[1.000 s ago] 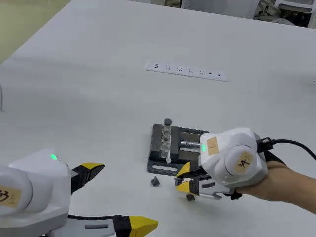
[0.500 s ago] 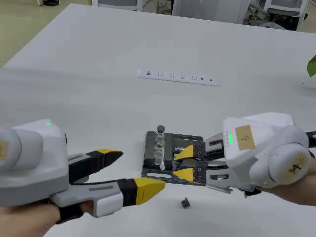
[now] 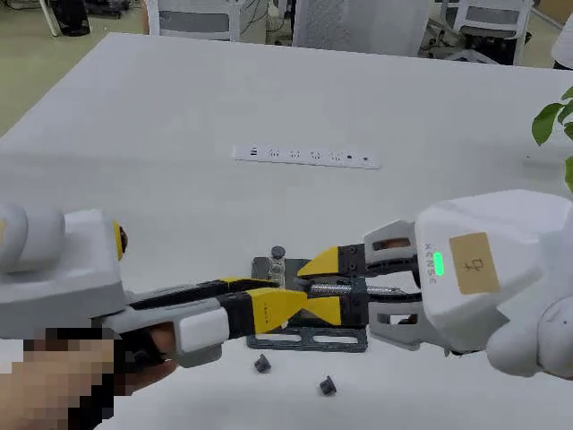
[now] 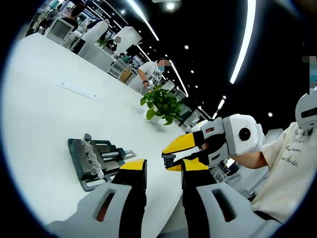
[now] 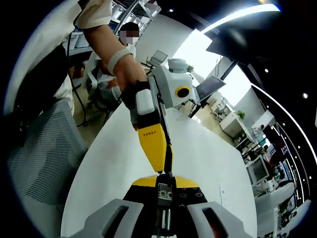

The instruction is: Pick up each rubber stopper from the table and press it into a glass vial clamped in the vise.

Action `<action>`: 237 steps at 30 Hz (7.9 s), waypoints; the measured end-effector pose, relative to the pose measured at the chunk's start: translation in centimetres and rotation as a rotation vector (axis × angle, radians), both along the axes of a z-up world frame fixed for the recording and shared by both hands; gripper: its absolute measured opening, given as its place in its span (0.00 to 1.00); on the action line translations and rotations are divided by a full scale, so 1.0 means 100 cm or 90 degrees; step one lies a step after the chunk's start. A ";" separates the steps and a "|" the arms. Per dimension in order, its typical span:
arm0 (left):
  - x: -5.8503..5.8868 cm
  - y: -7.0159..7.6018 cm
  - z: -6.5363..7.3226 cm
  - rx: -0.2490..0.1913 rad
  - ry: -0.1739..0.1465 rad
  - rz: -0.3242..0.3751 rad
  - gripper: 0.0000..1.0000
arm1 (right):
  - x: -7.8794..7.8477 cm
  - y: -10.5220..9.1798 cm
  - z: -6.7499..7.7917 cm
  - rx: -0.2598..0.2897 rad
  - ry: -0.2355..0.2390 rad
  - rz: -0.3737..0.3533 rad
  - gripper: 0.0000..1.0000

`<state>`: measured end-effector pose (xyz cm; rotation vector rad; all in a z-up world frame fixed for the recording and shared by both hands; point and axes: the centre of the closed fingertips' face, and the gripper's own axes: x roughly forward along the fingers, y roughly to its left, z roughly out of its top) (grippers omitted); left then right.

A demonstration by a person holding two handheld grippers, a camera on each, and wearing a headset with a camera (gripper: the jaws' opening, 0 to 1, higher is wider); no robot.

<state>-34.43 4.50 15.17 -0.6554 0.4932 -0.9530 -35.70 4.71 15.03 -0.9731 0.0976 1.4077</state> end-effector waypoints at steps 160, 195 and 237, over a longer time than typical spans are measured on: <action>-0.016 0.047 -0.076 0.433 -0.184 0.011 0.90 | -0.024 -0.022 -0.066 -0.250 0.243 0.128 0.05; -0.007 0.070 -0.091 0.412 -0.155 0.086 0.99 | 0.081 -0.015 -0.075 -0.318 0.146 0.139 0.05; -0.008 0.076 -0.096 0.401 -0.138 0.102 0.99 | 0.110 0.015 -0.118 -0.464 0.070 0.306 0.04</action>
